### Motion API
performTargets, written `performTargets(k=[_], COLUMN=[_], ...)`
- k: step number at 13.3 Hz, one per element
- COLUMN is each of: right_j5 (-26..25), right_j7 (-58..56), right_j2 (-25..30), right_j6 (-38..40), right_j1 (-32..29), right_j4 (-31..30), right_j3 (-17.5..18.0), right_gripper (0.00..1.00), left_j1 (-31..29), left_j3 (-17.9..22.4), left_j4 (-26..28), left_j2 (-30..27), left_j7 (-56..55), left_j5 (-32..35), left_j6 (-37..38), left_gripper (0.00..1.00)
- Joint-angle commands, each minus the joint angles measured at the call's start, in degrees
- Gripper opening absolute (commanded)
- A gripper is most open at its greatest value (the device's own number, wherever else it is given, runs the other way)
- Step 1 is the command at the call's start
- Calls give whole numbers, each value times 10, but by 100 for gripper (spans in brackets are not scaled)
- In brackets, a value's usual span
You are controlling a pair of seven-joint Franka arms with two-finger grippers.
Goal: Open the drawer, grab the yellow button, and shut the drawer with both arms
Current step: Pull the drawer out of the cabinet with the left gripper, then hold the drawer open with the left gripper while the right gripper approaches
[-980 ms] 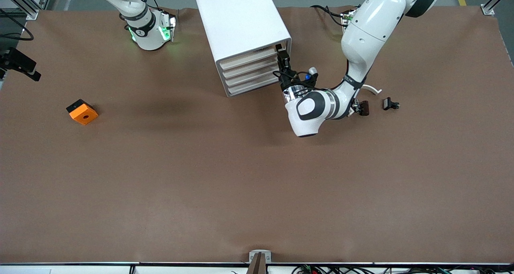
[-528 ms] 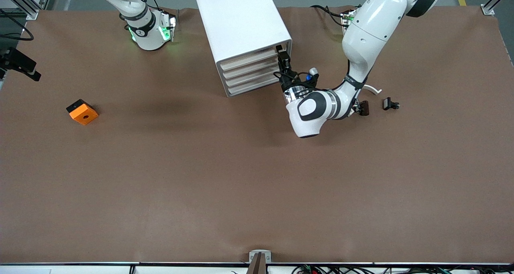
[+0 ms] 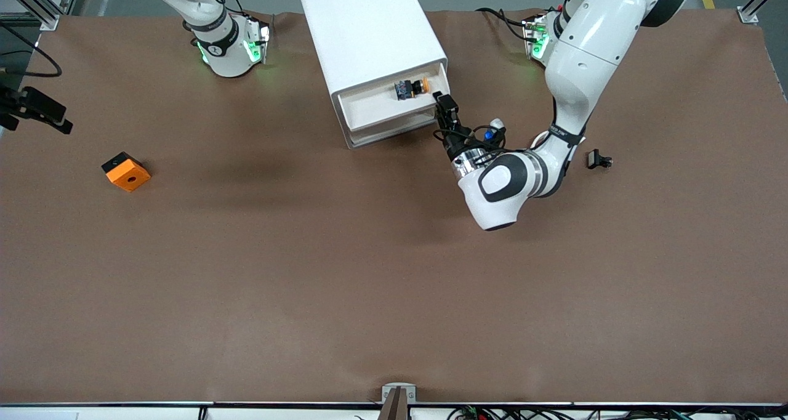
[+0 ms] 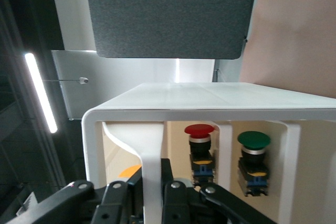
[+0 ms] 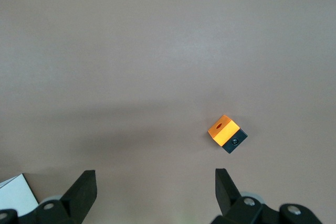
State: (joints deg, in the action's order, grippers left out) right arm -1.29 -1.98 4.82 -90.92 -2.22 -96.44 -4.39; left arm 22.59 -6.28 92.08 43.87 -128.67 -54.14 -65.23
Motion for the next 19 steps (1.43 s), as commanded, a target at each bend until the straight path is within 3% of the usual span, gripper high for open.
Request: performTargets(k=[1, 7, 10, 12, 15, 17, 18, 19], right_j5=[-10, -9, 31, 59, 59, 59, 59, 59], right_j7=[-3, 7, 66, 156, 337, 466, 510, 556], right_j2=[-33, -62, -64, -63, -61, -61, -61, -61], right_j6=[0, -7, -2, 2, 18, 24, 24, 22], right_j1=[0, 2, 18, 27, 98, 154, 179, 204], right_j4=[29, 52, 49, 45, 46, 47, 48, 50], right_j3=[-1, -1, 0, 1, 1, 1, 1, 1], right_gripper=[100, 100, 100, 100, 100, 100, 100, 100], left_j1=[2, -1, -16, -18, -19, -19, -19, -19], left_j3=[14, 47, 49, 57, 68, 72, 72, 71], left_j4=[-10, -26, -39, -40, -40, -40, -40, -40], left_j2=[-7, -8, -6, -6, -6, -6, -6, -6], left_j7=[-6, -4, -5, -4, -2, 0, 1, 1], left_j5=[11, 18, 22, 22, 23, 25, 29, 29], left_j6=[-10, -13, -13, -13, -13, -13, -13, -13], left_gripper=[2, 3, 4, 5, 7, 14, 23, 39])
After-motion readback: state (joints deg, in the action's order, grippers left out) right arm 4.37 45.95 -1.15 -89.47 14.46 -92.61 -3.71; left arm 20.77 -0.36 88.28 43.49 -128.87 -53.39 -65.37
